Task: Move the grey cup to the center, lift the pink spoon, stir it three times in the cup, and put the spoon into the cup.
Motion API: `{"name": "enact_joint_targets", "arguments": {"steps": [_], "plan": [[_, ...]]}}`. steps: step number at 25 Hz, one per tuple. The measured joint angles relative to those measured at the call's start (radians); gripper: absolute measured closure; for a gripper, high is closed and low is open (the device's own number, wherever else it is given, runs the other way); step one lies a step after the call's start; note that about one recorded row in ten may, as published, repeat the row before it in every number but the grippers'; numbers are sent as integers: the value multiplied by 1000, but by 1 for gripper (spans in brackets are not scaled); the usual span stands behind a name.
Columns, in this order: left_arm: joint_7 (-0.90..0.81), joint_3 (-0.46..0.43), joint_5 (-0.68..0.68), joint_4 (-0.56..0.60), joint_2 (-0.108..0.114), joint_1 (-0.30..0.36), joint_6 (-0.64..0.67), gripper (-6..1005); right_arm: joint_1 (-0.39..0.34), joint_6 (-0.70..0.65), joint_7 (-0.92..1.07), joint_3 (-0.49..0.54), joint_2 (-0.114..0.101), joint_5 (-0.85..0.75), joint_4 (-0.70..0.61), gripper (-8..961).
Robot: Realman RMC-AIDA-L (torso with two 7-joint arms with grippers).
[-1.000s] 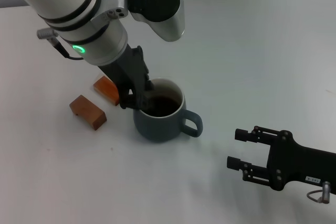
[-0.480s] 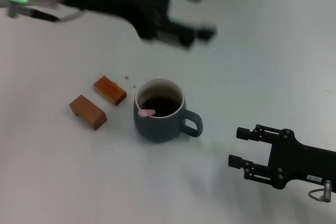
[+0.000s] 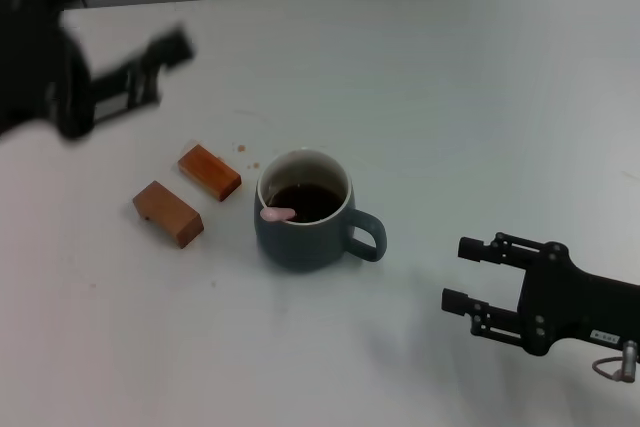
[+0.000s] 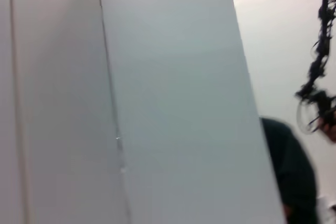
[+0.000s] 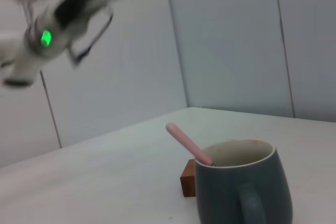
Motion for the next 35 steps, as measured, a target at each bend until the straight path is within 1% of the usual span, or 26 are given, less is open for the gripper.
{"name": "enact_joint_targets", "arguments": {"steps": [1,3,4,5,6,8,9,10,11,15,16,19,20,22,25,35], "plan": [[81,0,3,-55,0,25,7,215,-1,0,0,1,0,1,-2,282],[165,-1,29,-143,7,53,10,214,-4,0,0,2,0,6,-8,282],[191,-1,46,-185,13,63,10,214,-7,0,0,4,-1,9,-14,282],[214,-4,65,-237,26,73,9,213,-7,0,0,4,-1,9,-14,282],[225,-5,71,-264,32,77,8,213,-8,0,0,6,-1,9,-16,282],[276,-8,83,-359,54,89,-2,211,-10,0,-1,10,0,10,-22,282],[276,-8,83,-359,54,89,-2,211,-12,1,-1,12,0,11,-23,282],[311,-9,90,-400,64,100,-22,210,-12,1,-1,12,0,11,-23,282],[326,-9,97,-420,69,106,-37,210,-13,1,-3,12,0,11,-24,282],[334,-8,122,-442,75,111,-64,208,-14,1,-15,14,2,12,-24,282],[334,-8,189,-452,76,111,-103,207,-14,0,-17,16,2,12,-24,282],[334,-8,214,-454,73,110,-118,206,-15,0,-38,24,2,13,-23,282],[334,-8,247,-459,70,107,-138,206,-15,0,-38,24,2,13,-23,282],[335,-7,270,-465,66,103,-159,206,-15,0,-43,24,3,13,-23,282],[344,-9,277,-468,60,102,-164,206,-16,0,-47,24,3,13,-22,282],[342,-16,270,-475,57,88,-162,206,-22,5,-65,26,4,14,-16,282]]}}
